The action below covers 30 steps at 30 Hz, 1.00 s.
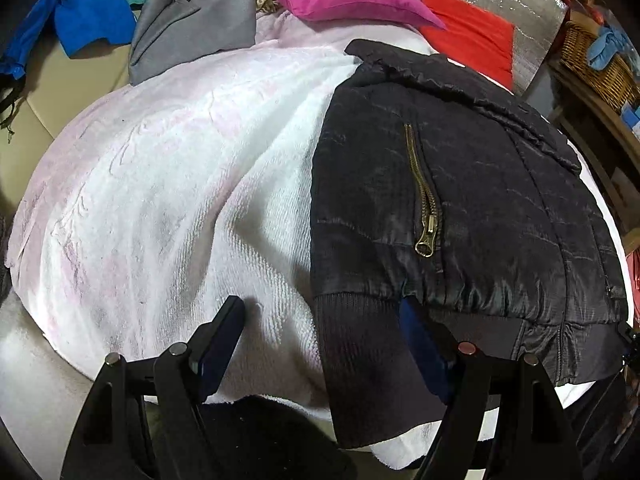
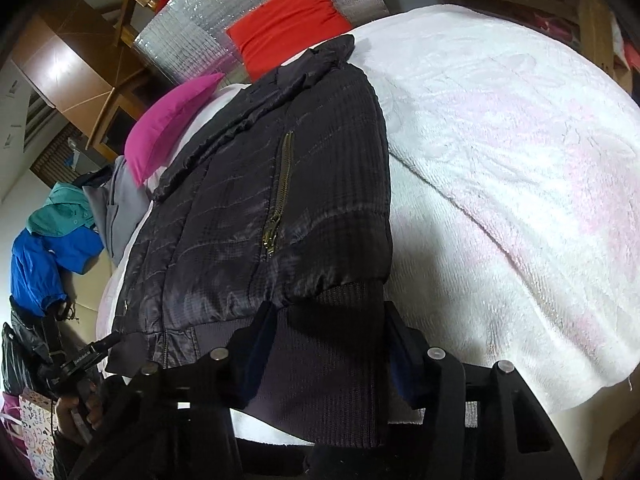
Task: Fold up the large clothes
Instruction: 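Grasp the ribbed jacket hem with both grippers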
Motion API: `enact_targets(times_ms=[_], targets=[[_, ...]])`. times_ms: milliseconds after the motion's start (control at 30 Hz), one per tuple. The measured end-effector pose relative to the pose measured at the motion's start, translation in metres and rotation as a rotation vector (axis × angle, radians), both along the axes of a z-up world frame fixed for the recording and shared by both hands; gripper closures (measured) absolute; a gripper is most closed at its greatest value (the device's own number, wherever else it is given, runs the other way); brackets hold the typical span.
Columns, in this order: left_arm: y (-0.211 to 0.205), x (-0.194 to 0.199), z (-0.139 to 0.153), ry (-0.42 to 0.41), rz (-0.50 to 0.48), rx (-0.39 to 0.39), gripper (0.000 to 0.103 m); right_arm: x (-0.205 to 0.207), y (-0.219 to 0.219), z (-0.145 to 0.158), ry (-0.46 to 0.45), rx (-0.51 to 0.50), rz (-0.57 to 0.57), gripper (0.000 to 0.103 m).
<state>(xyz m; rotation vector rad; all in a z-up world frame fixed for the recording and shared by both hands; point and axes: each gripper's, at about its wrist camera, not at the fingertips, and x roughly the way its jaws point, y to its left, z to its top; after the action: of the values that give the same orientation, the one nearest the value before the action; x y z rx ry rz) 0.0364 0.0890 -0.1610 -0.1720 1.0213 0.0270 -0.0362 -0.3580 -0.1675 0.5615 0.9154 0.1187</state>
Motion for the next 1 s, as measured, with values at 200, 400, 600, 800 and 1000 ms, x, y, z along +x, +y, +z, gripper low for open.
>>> enact_targets(times_ms=[200,400,600,800,1000], targets=[[-0.007,0.0,0.003,-0.017,-0.009,0.032,0.023,0.002,0.001,-0.002,0.006,0.011,0.016,0.047],[-0.013,0.002,-0.001,-0.009,-0.012,0.076,0.023,0.003,0.0,-0.004,0.013,0.02,0.029,0.047],[-0.015,0.002,-0.003,-0.008,-0.019,0.09,0.025,0.004,0.001,-0.005,0.023,0.008,0.024,0.053],[-0.017,0.001,-0.005,-0.009,-0.026,0.092,0.043,0.004,0.002,-0.006,0.035,-0.007,0.018,0.071],[-0.015,-0.001,-0.003,-0.017,-0.02,0.081,0.059,0.002,-0.003,-0.008,0.04,0.013,0.0,0.073]])
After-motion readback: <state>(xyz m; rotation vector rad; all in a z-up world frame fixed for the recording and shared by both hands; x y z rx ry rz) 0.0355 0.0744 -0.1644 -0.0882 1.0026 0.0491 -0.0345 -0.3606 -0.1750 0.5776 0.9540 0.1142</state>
